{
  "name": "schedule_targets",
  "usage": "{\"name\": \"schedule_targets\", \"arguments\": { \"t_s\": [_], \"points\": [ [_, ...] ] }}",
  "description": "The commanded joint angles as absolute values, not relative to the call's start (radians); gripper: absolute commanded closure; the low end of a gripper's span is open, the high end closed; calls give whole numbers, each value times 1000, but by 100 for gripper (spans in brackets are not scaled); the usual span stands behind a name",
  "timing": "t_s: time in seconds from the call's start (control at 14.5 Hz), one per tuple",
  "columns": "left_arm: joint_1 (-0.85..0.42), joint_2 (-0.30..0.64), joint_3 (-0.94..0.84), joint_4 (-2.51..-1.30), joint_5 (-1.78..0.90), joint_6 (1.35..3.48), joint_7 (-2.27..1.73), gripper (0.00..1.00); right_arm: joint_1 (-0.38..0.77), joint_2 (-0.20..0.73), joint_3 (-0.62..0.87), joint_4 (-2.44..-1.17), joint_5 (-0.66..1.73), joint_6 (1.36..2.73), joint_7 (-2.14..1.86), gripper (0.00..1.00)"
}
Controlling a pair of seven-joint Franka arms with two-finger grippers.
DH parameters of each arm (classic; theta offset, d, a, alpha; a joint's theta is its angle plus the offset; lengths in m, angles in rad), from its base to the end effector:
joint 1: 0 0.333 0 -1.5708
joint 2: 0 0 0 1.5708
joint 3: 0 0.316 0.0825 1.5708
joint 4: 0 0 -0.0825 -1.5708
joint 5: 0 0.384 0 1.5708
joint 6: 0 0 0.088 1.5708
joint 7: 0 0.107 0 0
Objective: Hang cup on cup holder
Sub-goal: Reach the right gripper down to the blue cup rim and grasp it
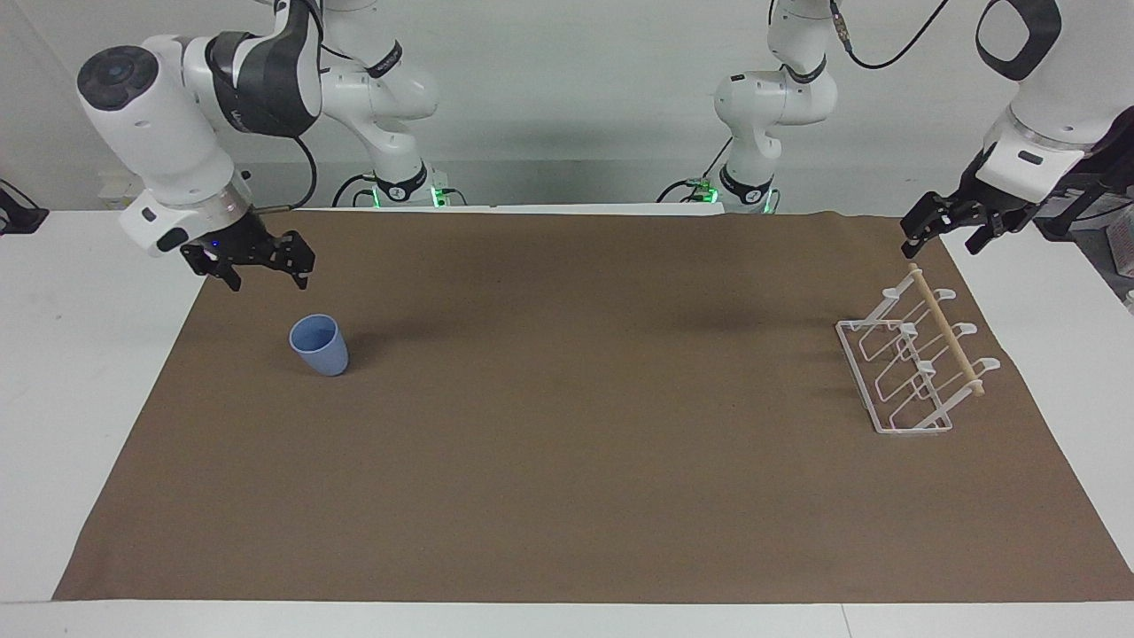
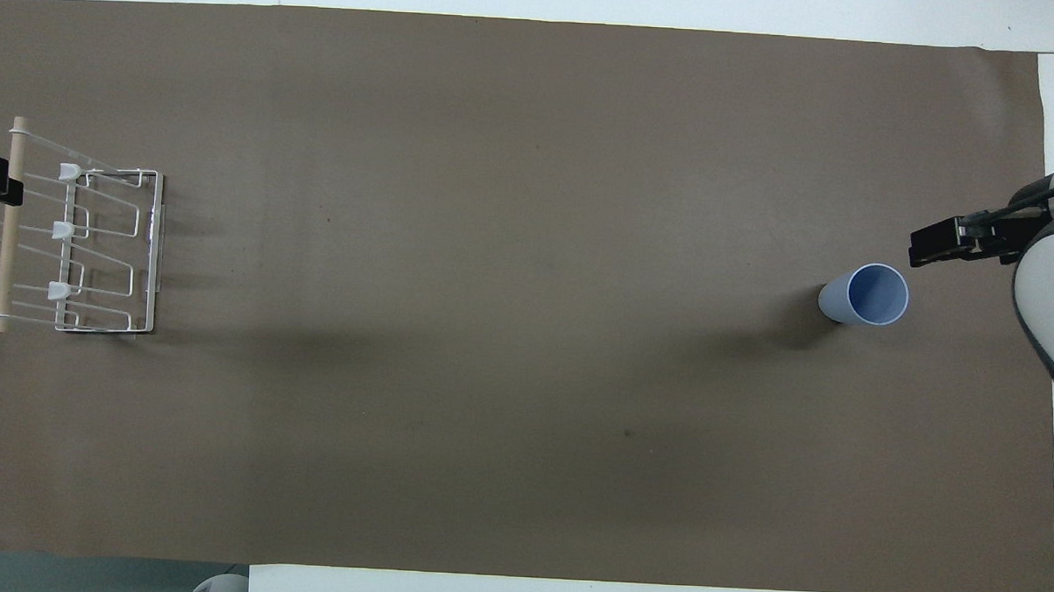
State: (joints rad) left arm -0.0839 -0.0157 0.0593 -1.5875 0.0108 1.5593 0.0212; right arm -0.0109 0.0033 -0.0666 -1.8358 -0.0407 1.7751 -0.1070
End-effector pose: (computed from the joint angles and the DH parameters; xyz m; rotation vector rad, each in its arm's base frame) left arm 0.5481 -0.0121 0.6243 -3.1308 0.0716 0.0196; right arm 0.5547 -0.0466 0.5141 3.1055 0.0606 -0.1047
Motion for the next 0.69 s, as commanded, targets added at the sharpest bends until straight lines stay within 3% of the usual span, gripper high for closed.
{"name": "schedule_targets", "arguments": {
  "t_s": [0.0, 0.35, 0.62],
  "points": [
    [-80, -37, 58, -1609, 5, 1563, 11, 0, -34, 6, -63, -1922, -14, 1879, -138, 0],
    [-78, -38, 58, -1611, 5, 1560, 9, 0, -84, 38, -63, -2057, 60, 2043, -232, 1],
    [-78, -38, 58, -1611, 5, 1562, 9, 0, -86, 51, -63, -2106, 60, 2091, -241, 1]
  ]
}}
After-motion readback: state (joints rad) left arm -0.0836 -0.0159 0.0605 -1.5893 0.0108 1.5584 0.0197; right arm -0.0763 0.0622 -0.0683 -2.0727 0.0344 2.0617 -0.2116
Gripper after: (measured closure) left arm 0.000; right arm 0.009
